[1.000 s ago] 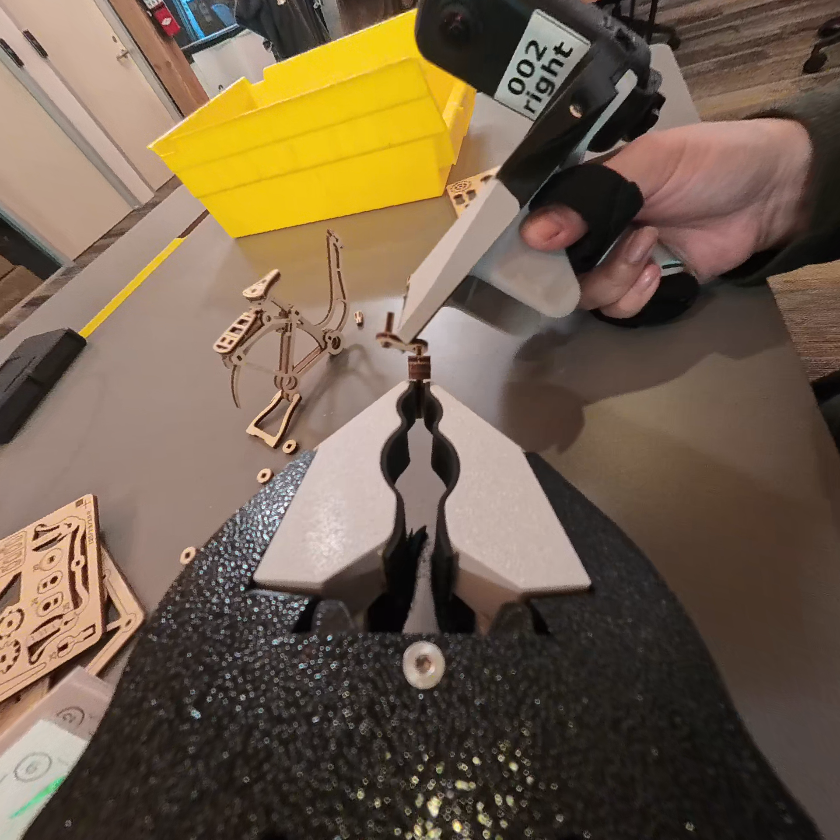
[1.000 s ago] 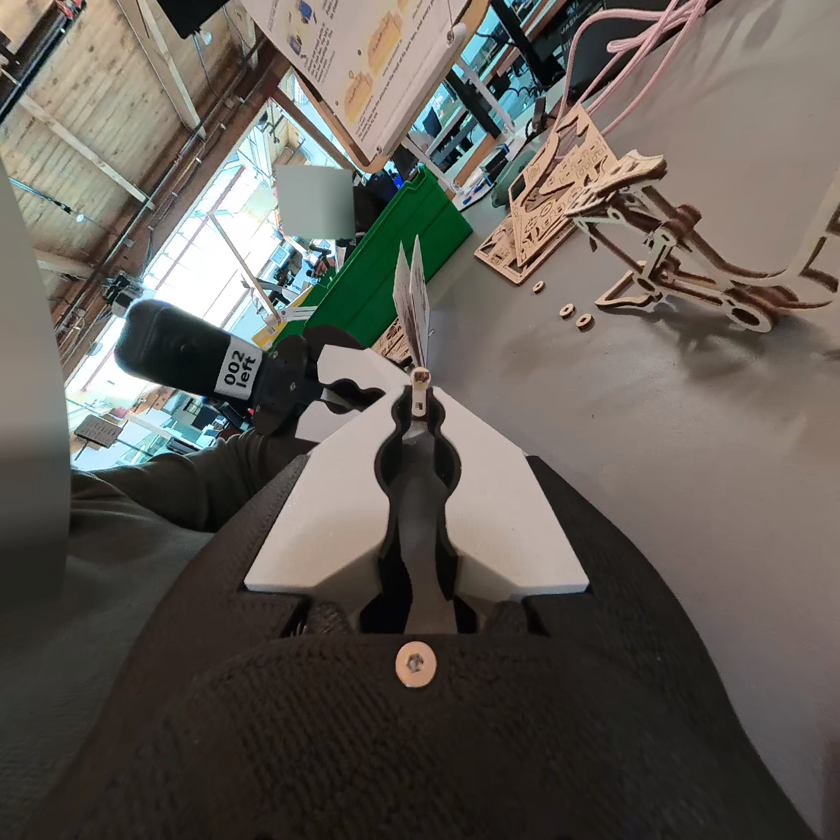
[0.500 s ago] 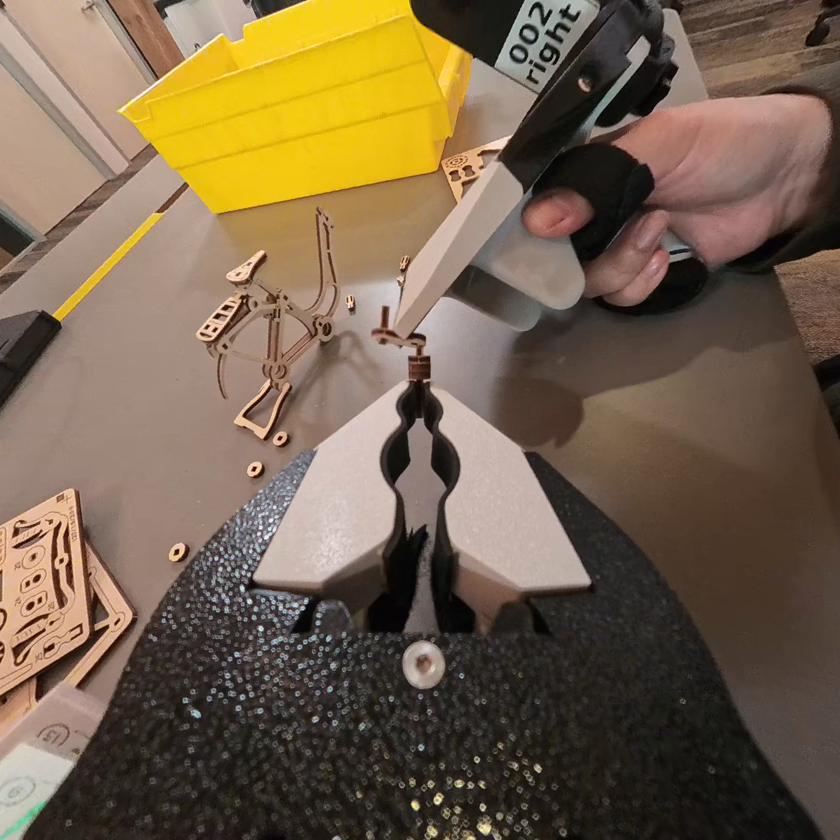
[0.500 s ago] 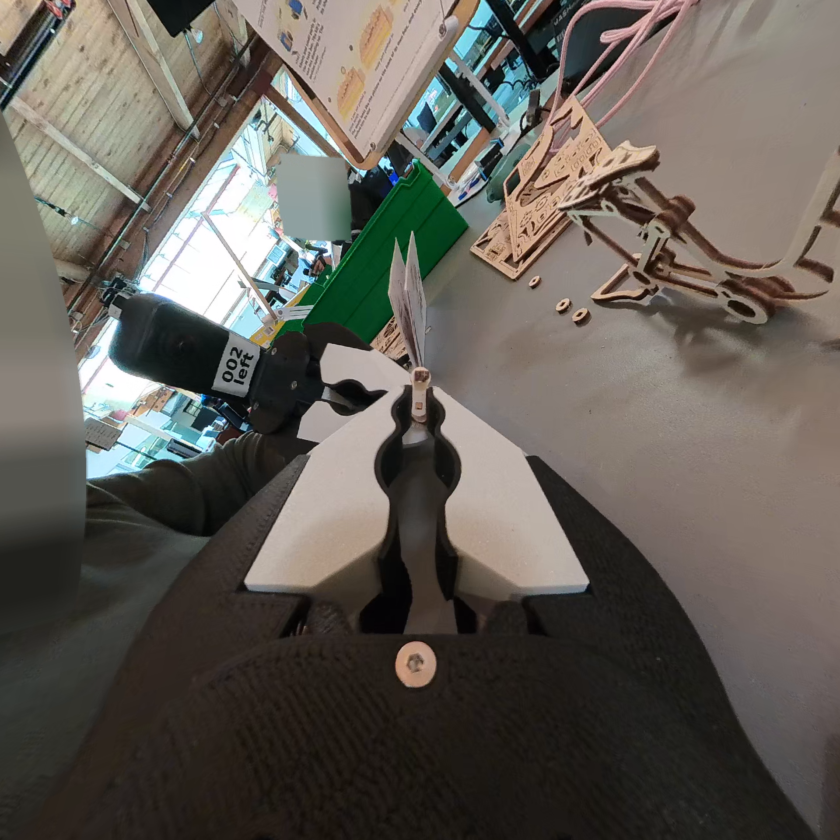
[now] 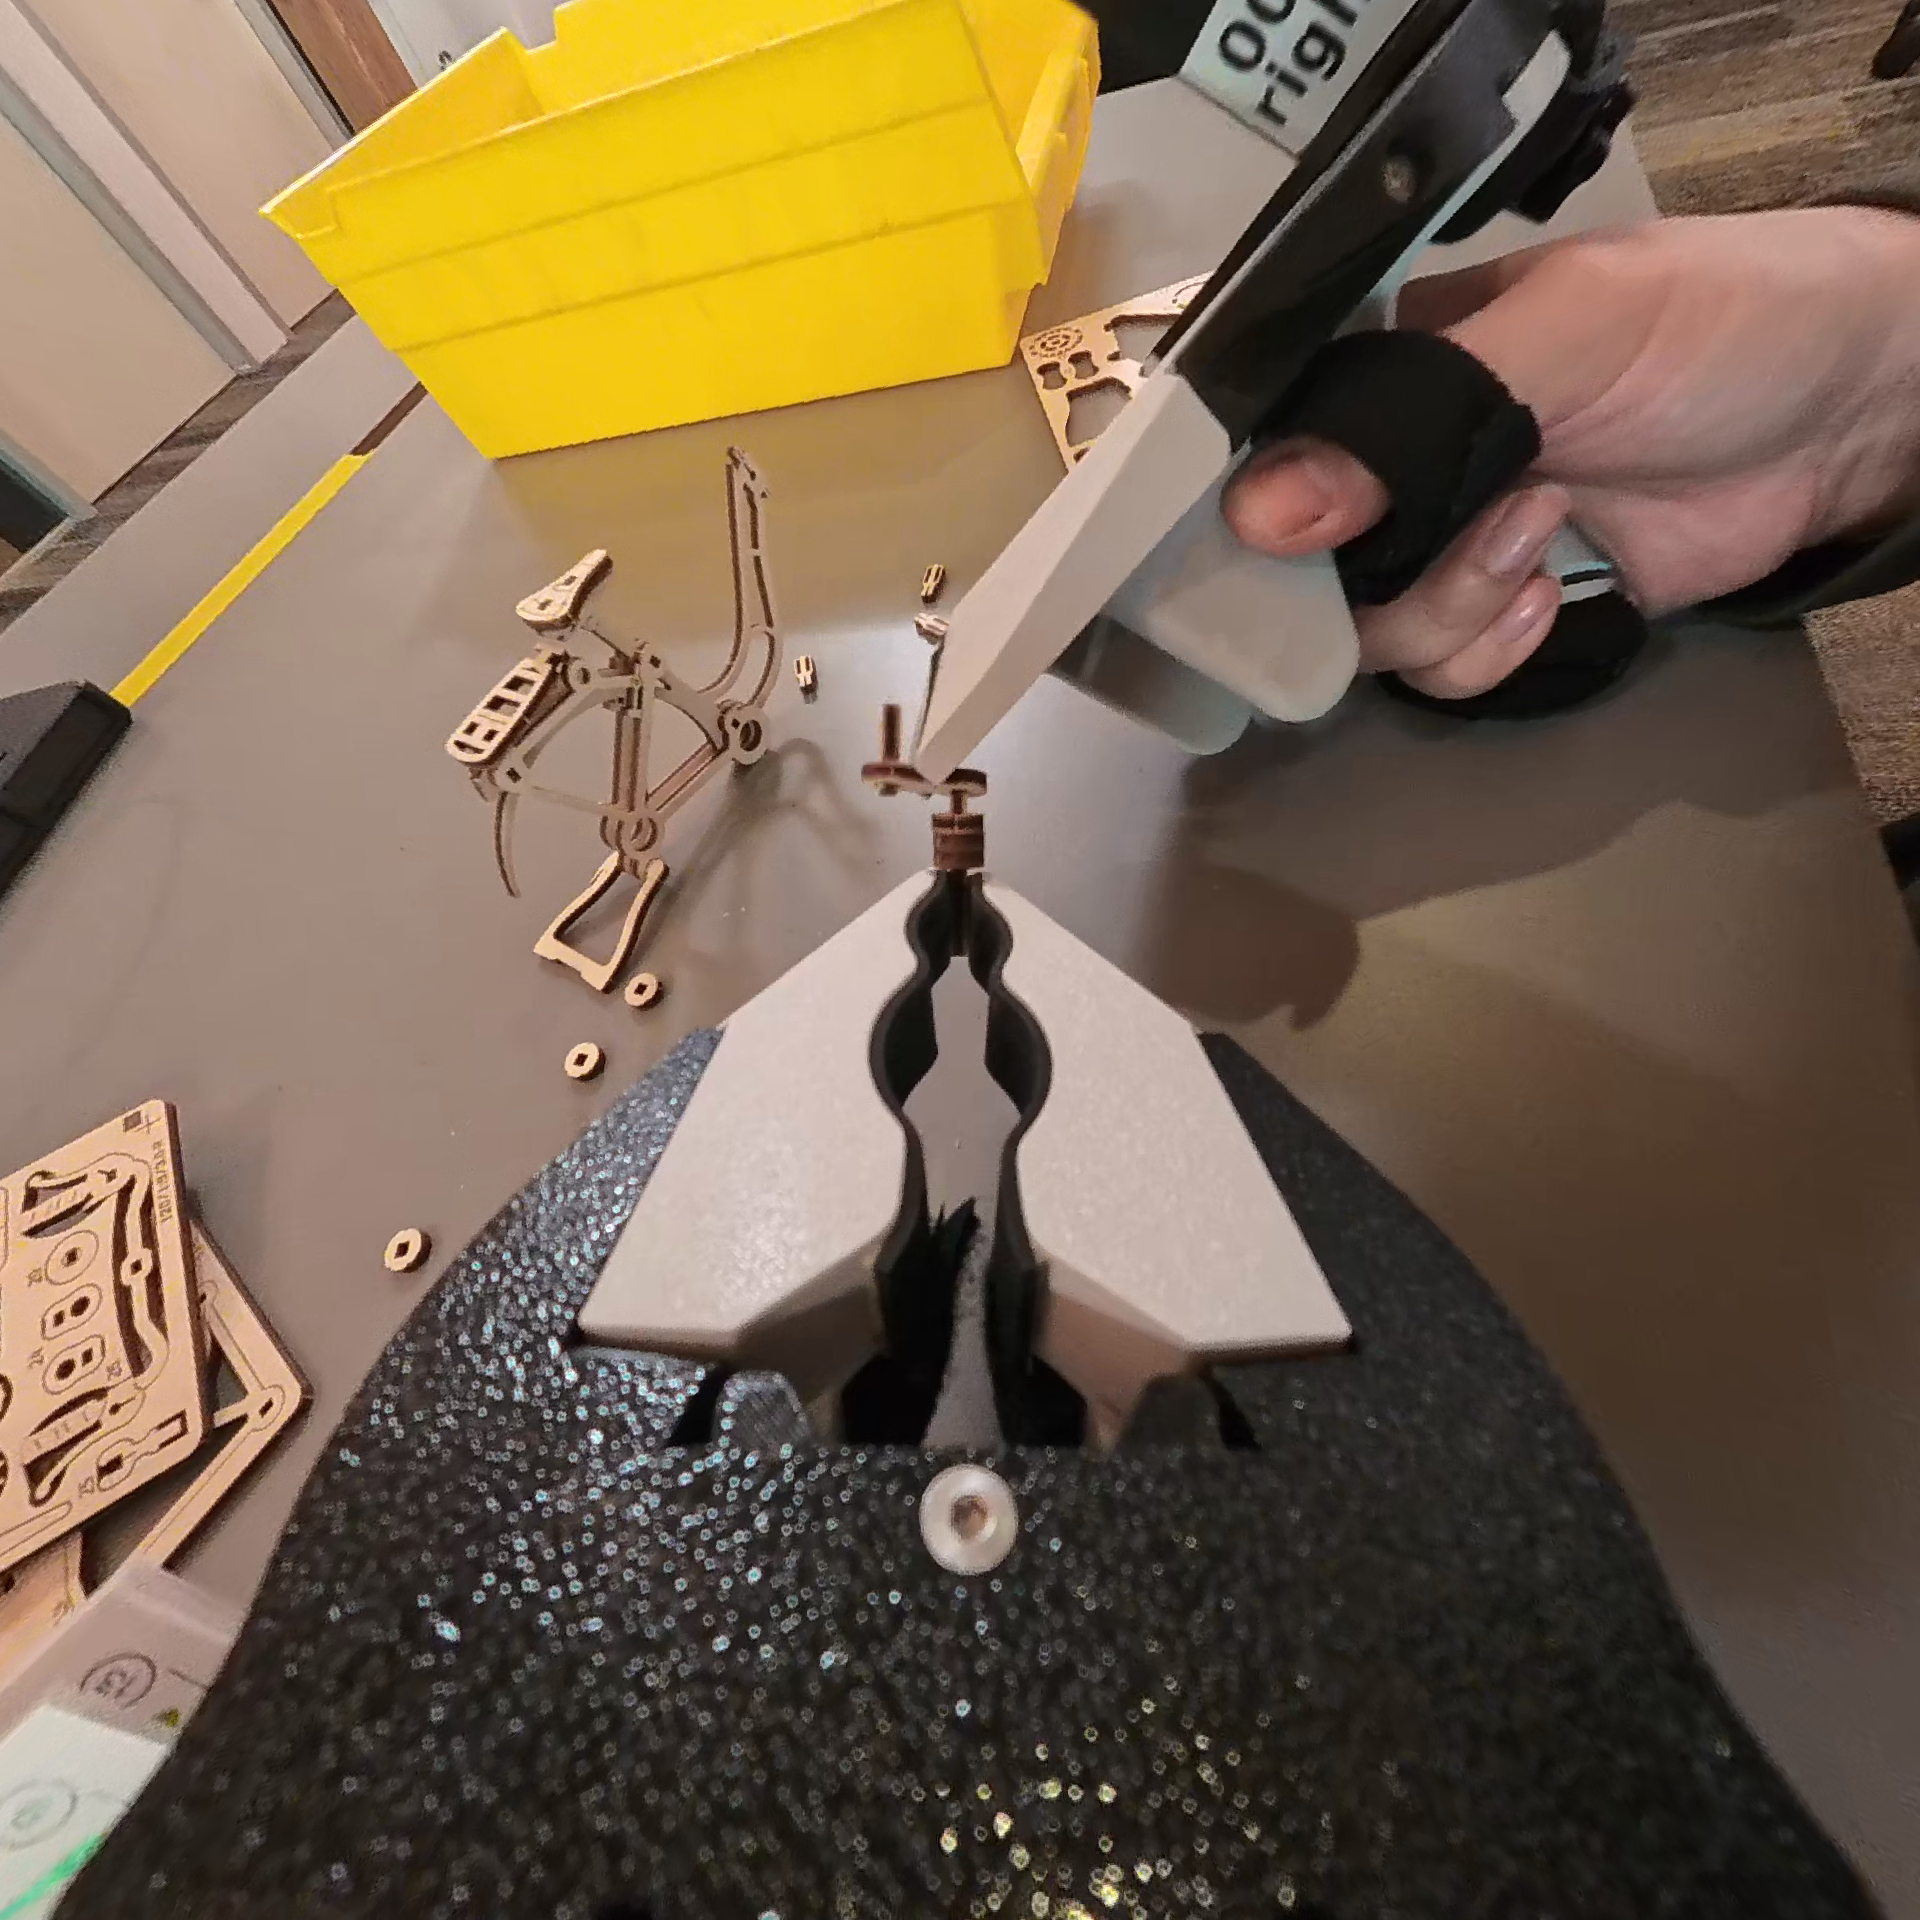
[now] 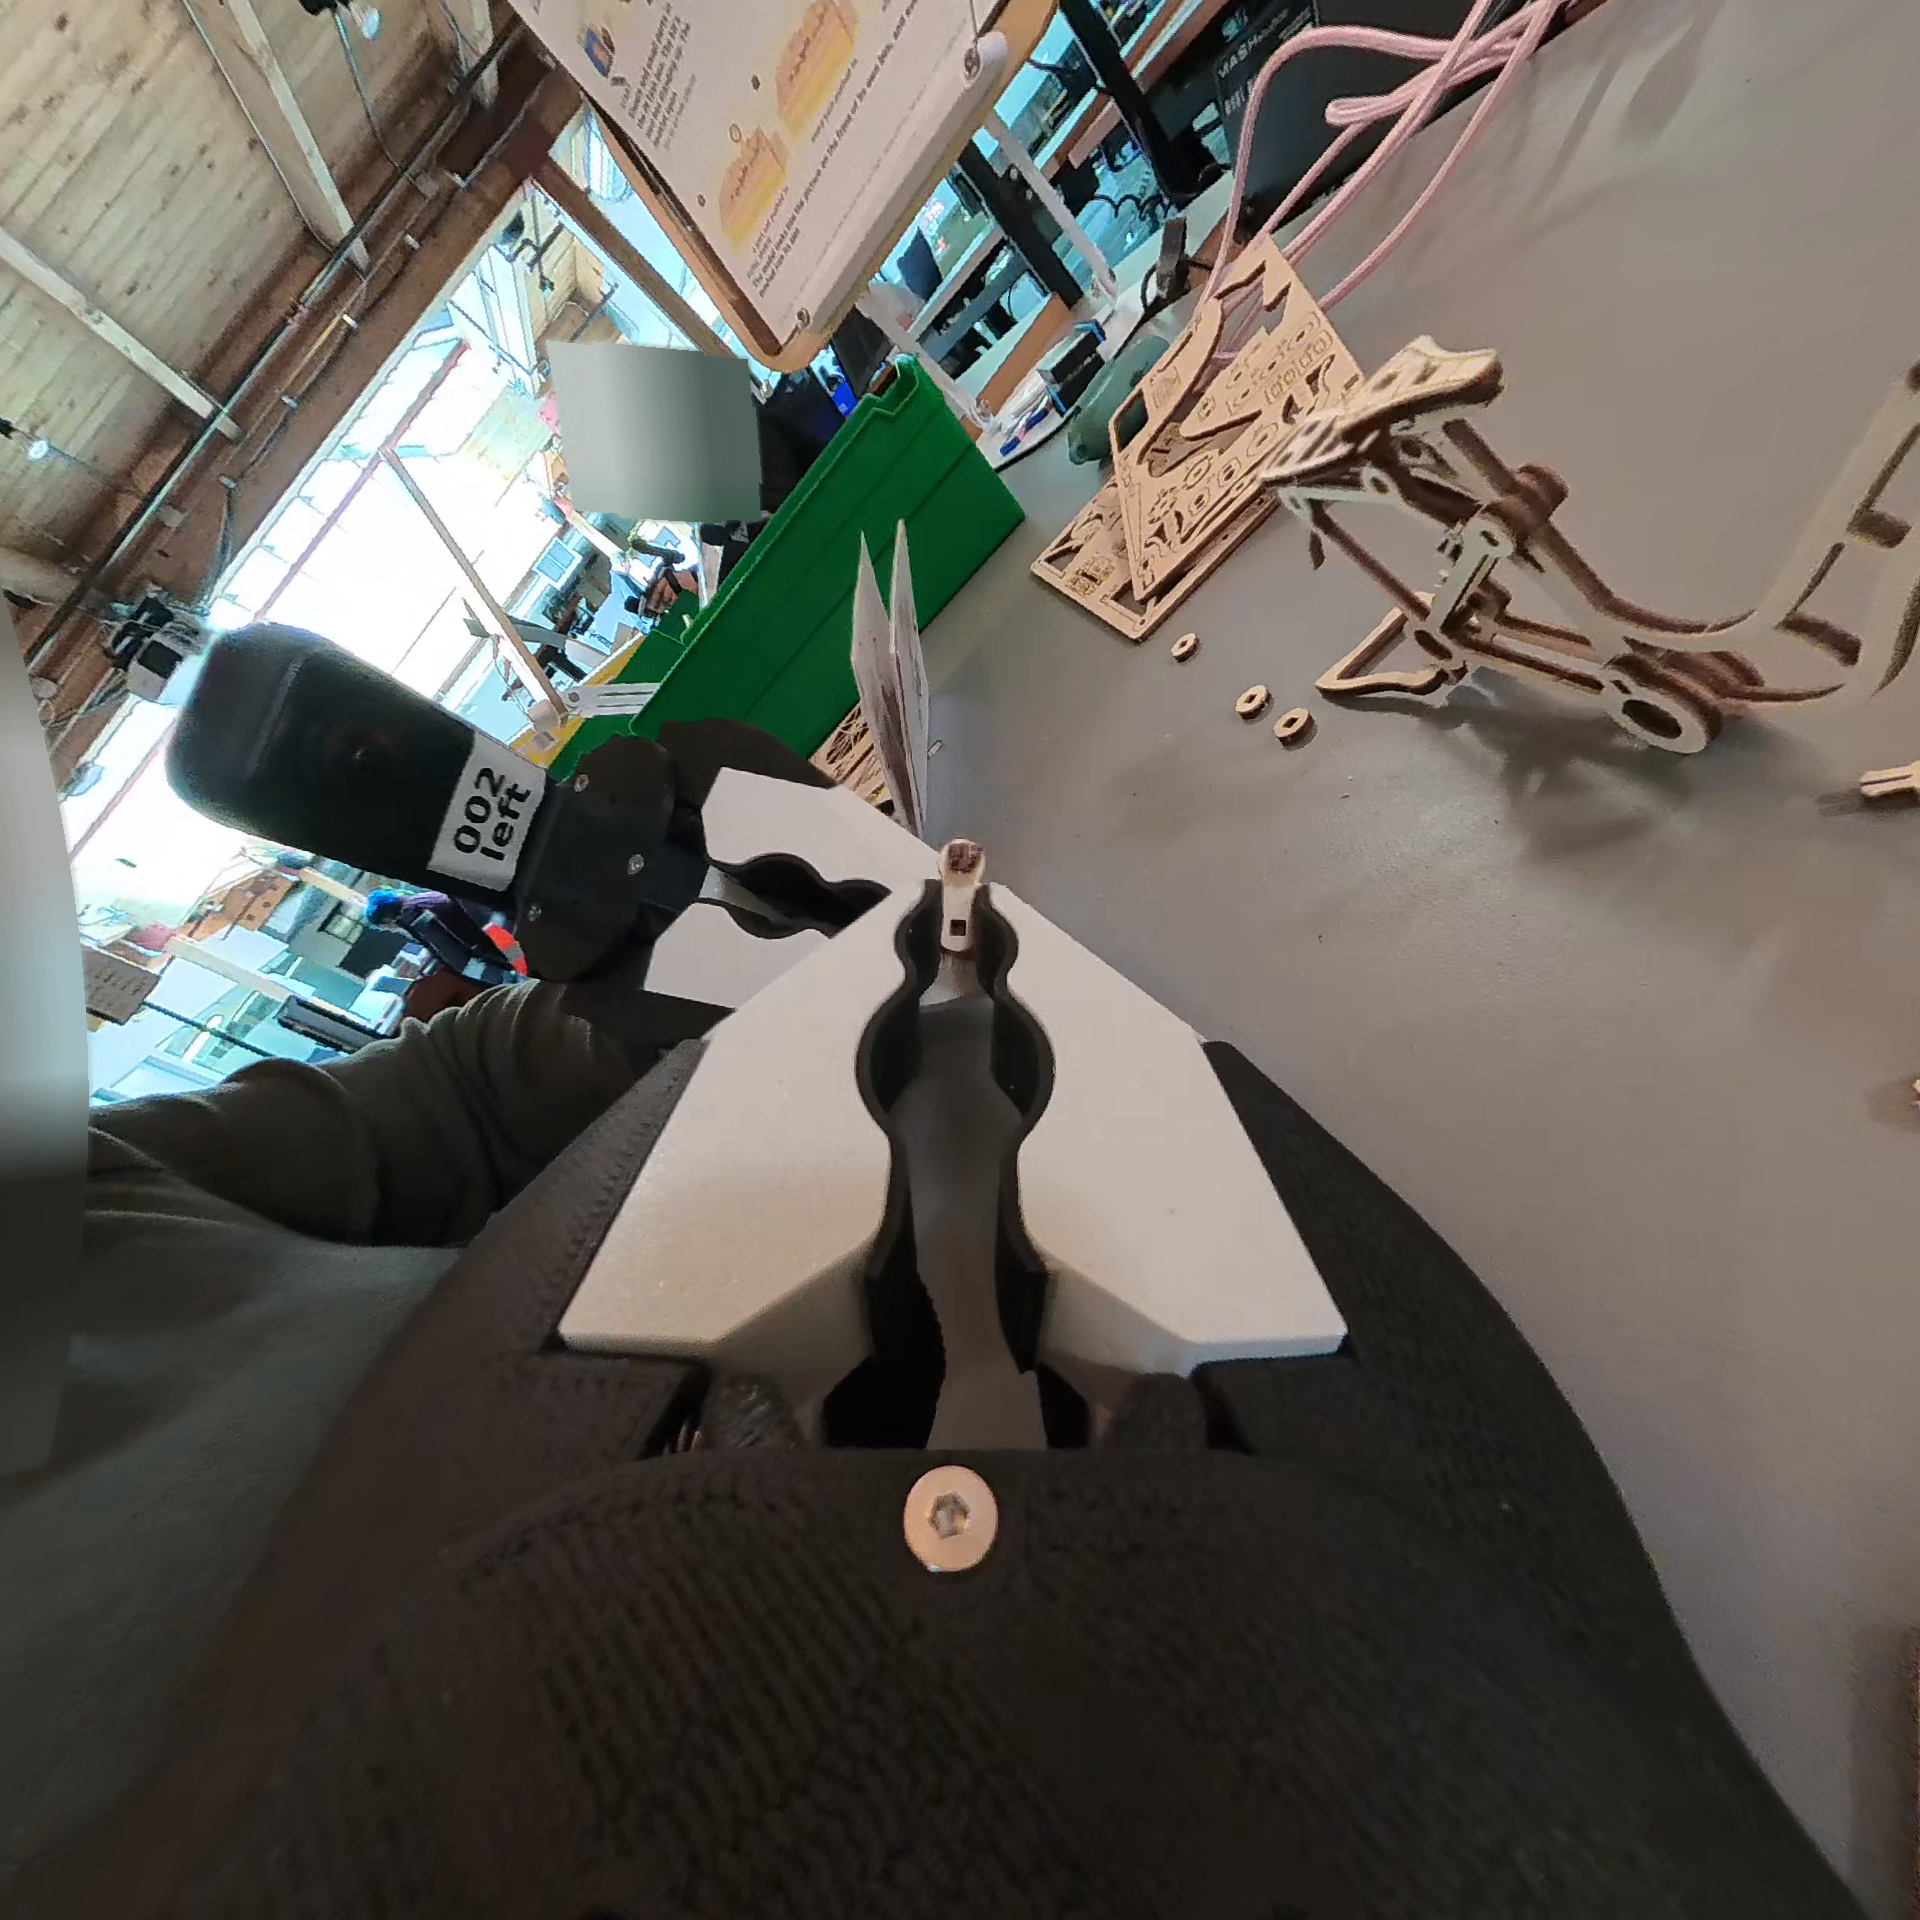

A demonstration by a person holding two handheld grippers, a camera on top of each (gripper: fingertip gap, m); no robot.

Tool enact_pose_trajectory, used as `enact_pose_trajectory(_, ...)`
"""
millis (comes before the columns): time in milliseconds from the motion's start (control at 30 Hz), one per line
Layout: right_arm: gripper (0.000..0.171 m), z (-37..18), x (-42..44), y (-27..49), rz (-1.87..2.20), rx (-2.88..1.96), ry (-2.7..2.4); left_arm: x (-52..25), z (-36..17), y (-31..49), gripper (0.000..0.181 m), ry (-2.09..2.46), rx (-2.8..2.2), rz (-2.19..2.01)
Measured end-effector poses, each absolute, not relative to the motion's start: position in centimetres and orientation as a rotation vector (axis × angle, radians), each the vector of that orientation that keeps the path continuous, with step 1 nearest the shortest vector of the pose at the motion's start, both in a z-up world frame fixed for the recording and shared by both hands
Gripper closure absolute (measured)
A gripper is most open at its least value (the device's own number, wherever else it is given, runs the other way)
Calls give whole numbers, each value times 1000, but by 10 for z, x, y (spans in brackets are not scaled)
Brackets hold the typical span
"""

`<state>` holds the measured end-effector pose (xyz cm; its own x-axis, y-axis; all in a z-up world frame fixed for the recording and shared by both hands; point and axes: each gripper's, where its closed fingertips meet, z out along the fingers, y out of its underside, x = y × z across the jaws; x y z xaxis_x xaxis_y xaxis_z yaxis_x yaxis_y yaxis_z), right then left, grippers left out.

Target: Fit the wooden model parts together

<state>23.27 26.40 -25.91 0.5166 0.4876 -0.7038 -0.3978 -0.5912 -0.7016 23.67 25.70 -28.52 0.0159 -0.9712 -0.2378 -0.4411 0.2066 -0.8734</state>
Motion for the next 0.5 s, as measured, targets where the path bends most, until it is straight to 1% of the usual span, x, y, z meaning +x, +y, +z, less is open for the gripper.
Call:
enact_pose_trajectory(300, 167, -265, 233, 268, 993, -1883, -101, 237, -290, 259, 181, 1588, -1417, -727)
enact_pose_trajectory(500, 167, -257, 231, 272, 1039, -1813, -19, 236, -282, 262, 181, 1527, -1411, -766)
